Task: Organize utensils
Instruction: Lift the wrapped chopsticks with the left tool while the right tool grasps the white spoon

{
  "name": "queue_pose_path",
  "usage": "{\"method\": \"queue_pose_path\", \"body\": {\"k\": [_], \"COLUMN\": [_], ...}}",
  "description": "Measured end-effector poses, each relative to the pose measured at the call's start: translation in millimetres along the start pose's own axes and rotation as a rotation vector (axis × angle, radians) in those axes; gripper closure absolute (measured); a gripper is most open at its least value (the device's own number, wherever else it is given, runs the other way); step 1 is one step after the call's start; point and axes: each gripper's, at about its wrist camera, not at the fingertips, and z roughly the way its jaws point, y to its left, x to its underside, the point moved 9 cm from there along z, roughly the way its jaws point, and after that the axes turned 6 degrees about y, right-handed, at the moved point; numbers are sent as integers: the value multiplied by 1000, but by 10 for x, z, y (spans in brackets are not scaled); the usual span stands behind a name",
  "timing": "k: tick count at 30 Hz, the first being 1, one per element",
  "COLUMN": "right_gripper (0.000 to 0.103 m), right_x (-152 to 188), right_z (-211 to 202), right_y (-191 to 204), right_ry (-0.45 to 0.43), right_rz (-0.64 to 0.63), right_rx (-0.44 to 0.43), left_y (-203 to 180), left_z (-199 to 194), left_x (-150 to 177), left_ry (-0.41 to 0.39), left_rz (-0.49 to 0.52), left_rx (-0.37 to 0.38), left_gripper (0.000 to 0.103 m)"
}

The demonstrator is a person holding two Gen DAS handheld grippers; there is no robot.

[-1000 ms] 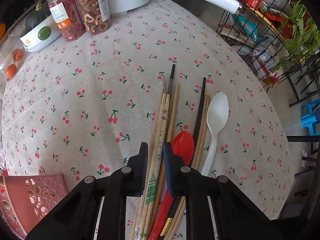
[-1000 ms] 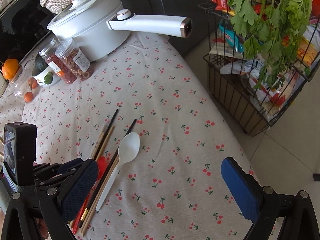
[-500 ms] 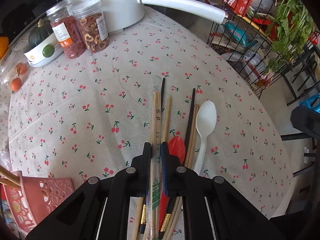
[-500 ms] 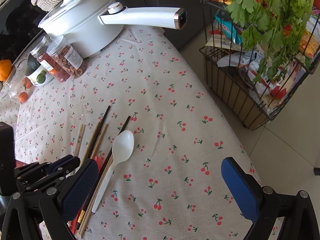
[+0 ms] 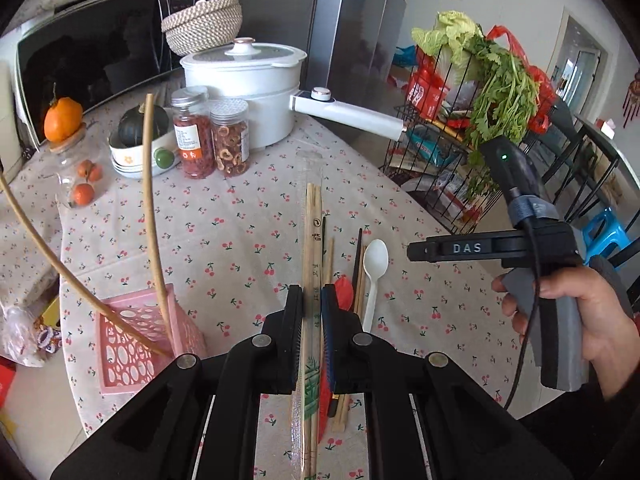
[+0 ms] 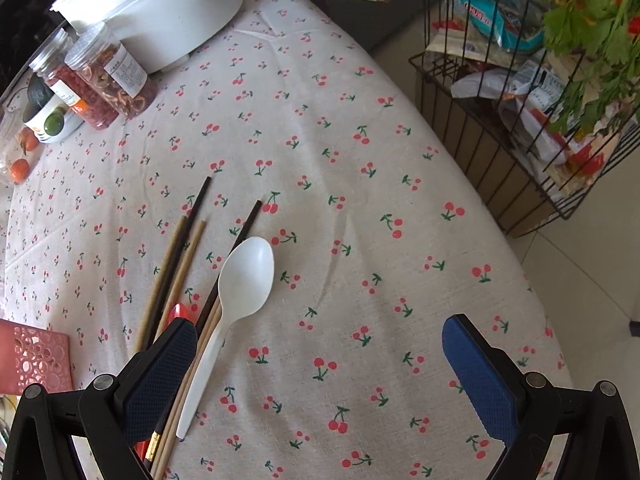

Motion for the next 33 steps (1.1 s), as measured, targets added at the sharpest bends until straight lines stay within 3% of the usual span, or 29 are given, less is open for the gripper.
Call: {"method": "queue_pose_path", "body": {"k": [3,5,13,19,21,22,25,29,33], "right_gripper": [2,2,18,39,63,68,69,69,72], "right_x": [13,18,-36,-96,-111,-117,-85,-61,-74], "right_z": [188,303,596,615,606,603,586,468,186], "right_y": [62,104,185,301,350,395,431,481,553], "right_ry": [52,76,96,39,17,16,12,-37,-110], "right_rz": [16,25,95,28,-3,-11,-28,-35,-40], "right_rx": [-11,-15,-20,65,74,50,40,19,-30], "left_y": [148,179,243,284,287,295,337,445,627], "left_z": [-56,-98,-403,-506,-528,-537,-594,-825,-1151], "left_x": [128,164,195,186,190,195,195,105,-39], "left_ry": [-2,8,-61,-87,-94,-95,-110,-199,-362], "left_rz": [-68,-110,-76,-77,-74,-75,-90,-115,-137], "left_rx": [29,98,99,103,101,100,108,97,53], "left_gripper": [93,93,93,93,93,93,93,93,93]}}
